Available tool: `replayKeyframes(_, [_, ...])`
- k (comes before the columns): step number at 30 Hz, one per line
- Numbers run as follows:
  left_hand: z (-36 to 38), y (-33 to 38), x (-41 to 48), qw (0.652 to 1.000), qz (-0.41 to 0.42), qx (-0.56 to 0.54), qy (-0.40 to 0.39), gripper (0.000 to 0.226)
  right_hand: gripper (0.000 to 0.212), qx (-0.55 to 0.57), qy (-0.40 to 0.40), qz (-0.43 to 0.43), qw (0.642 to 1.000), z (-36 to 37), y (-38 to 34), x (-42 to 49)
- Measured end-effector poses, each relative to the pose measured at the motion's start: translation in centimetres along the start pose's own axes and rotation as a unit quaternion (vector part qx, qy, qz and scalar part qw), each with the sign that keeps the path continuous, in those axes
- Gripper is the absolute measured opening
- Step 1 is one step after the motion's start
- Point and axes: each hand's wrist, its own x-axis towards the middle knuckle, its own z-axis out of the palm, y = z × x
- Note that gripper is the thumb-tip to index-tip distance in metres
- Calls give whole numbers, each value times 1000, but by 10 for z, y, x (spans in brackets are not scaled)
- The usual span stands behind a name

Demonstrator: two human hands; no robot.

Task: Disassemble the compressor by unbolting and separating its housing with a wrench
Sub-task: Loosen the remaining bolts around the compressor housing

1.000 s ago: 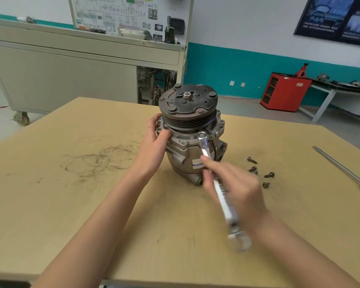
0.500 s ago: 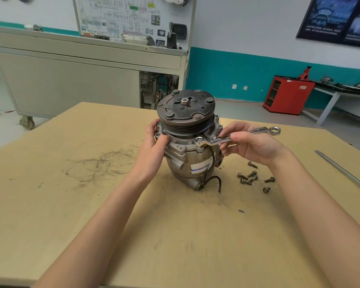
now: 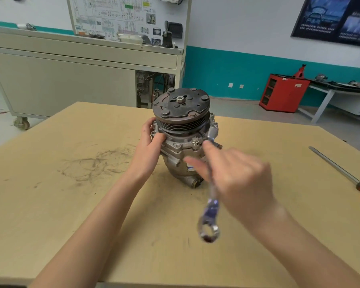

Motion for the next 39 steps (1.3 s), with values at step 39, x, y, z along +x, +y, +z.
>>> replayKeyframes(39, [-3,2,-1,1000,-4,3,-11,47,33,755,-257,401,451,66,97,-11])
